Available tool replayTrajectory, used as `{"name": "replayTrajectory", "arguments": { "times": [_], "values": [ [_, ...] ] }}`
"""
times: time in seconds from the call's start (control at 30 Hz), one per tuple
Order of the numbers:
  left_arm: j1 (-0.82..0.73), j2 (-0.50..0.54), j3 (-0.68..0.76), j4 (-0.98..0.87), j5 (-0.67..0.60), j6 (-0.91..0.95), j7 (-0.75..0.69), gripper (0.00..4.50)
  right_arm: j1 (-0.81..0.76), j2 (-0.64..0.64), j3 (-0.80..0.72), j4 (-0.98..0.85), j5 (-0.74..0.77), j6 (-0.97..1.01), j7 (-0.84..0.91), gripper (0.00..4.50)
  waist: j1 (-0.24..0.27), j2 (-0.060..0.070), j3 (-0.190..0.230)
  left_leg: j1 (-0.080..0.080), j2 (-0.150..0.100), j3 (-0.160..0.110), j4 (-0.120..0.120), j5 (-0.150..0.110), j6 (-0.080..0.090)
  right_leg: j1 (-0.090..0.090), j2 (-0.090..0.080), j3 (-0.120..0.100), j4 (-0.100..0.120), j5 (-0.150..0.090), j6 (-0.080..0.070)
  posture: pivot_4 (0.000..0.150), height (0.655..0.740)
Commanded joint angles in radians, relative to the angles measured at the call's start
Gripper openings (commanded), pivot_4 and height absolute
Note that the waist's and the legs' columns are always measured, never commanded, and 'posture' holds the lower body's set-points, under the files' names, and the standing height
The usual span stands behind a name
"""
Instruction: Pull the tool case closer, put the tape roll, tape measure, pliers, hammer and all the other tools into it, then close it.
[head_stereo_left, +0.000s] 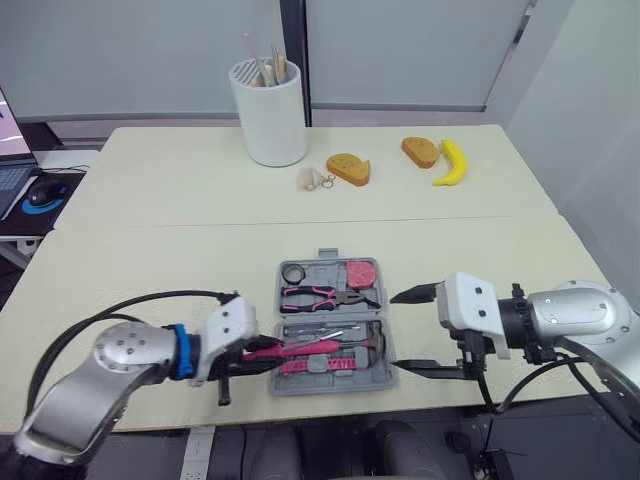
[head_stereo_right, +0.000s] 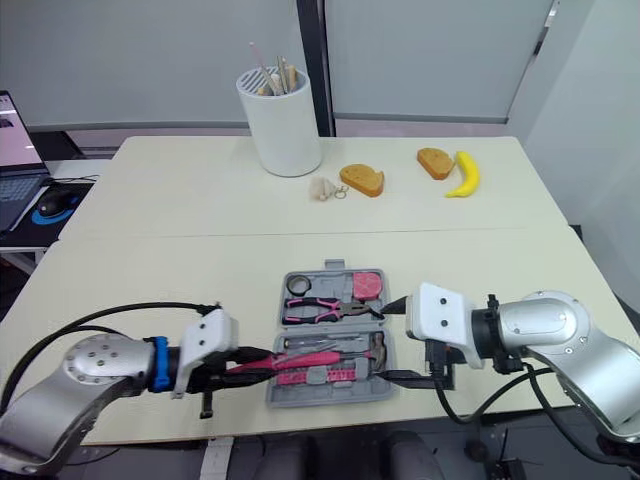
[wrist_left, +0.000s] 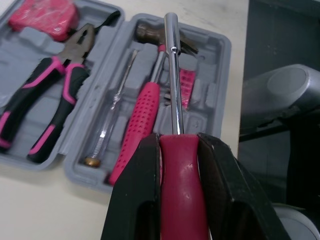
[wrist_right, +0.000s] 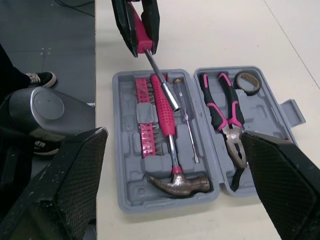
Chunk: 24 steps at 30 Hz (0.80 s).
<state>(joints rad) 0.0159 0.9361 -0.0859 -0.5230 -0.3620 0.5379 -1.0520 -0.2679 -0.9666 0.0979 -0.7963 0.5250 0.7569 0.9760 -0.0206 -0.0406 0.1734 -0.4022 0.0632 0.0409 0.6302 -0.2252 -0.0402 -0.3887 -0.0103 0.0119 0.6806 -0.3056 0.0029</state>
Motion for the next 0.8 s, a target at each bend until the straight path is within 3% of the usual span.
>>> {"name": "replayTrajectory", "arguments": {
  "times": [0.03,0.47,0.8],
  "values": [
    [-0.035,0.003,-0.126,-0.052,0.086,0.006,0.01,0.71,0.031,-0.035,-0.023,-0.051,0.014,0.012,0.001,4.5,0.0,0.0,0.0,0.0,0.0,0.0,0.0,0.0,0.0,0.0,0.001,0.0,0.0,0.0,0.0,0.15,0.7337],
    [-0.099,-0.135,-0.384,0.079,0.334,-0.113,0.102,0.71,0.094,-0.088,-0.031,-0.078,0.013,0.012,-0.008,4.5,-0.003,0.0,0.0,0.001,0.001,-0.001,0.0,0.0,0.0,0.0,0.003,0.001,0.0,-0.002,0.004,0.15,0.7337],
    [-0.191,-0.203,-0.432,0.151,0.384,-0.107,0.08,0.71,0.098,-0.1,-0.043,-0.088,0.036,0.022,-0.013,4.5,-0.001,0.0,0.0,0.001,0.0,-0.001,0.001,0.0,0.0,0.001,0.005,0.002,0.001,-0.001,0.006,0.15,0.7337]
  ]
}}
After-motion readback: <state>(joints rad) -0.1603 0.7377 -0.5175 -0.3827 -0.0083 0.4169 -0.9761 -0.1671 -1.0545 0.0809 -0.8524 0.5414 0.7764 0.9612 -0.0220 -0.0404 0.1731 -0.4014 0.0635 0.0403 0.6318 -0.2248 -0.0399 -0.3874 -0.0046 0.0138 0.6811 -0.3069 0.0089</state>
